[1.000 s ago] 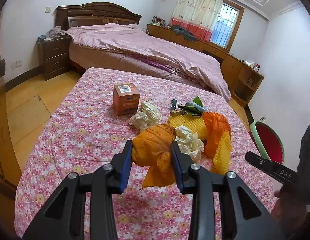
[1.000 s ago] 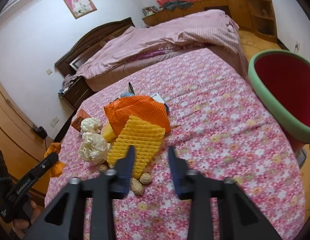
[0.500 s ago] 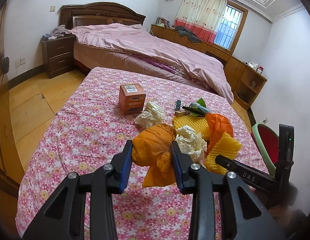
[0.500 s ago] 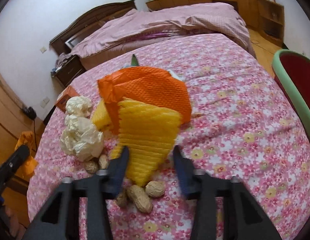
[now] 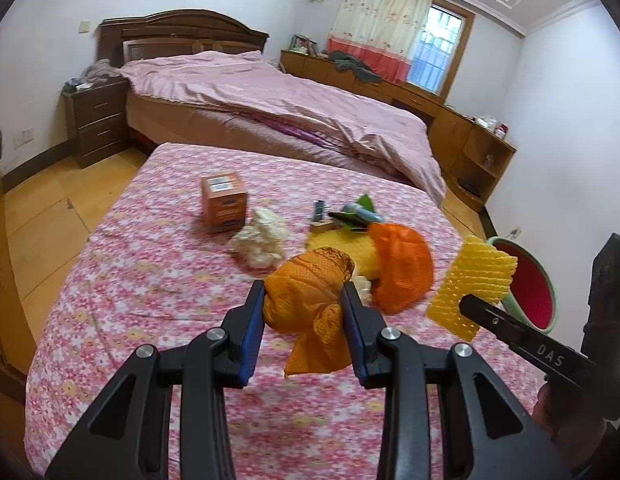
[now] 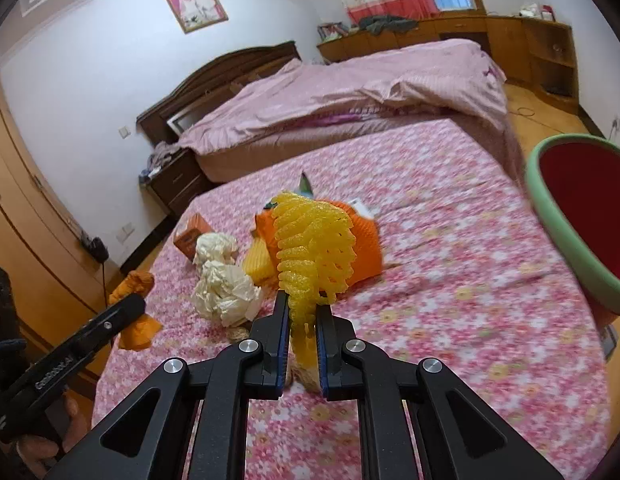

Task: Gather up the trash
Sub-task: 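Grasp the yellow foam net with the right tool and lift it, then carry both items over the red bin and open both tools to drop them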

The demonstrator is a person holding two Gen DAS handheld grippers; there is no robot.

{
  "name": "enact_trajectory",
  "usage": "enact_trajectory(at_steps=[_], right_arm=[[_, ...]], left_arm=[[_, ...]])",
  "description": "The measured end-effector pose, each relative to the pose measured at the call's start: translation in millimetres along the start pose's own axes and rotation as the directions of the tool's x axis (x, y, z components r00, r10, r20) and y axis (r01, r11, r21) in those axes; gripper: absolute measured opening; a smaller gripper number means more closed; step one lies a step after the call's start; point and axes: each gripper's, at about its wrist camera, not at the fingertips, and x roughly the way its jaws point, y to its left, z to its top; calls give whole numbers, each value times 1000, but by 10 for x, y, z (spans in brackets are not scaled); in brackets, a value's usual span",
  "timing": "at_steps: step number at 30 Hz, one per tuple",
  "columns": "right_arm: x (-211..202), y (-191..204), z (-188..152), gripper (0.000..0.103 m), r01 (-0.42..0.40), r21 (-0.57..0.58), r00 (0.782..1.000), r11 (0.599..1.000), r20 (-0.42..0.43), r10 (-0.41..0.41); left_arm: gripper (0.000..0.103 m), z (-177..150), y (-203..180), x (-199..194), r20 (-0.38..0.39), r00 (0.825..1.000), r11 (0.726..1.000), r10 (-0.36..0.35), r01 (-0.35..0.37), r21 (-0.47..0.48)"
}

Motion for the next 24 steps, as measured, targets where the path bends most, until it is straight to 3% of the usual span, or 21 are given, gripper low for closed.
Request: enact_trajectory(at_steps=[13,24], right_arm=[[-712,-536,163,12,96,85,987,992,124,-106],[-1124,-1335,234,12,194,214,950,957,204,-238]], left_arm=[[37,155,-802,128,-53,988,984,-145,150,99],[37,233,-1872,520,-114,962,936,-248,268,229]])
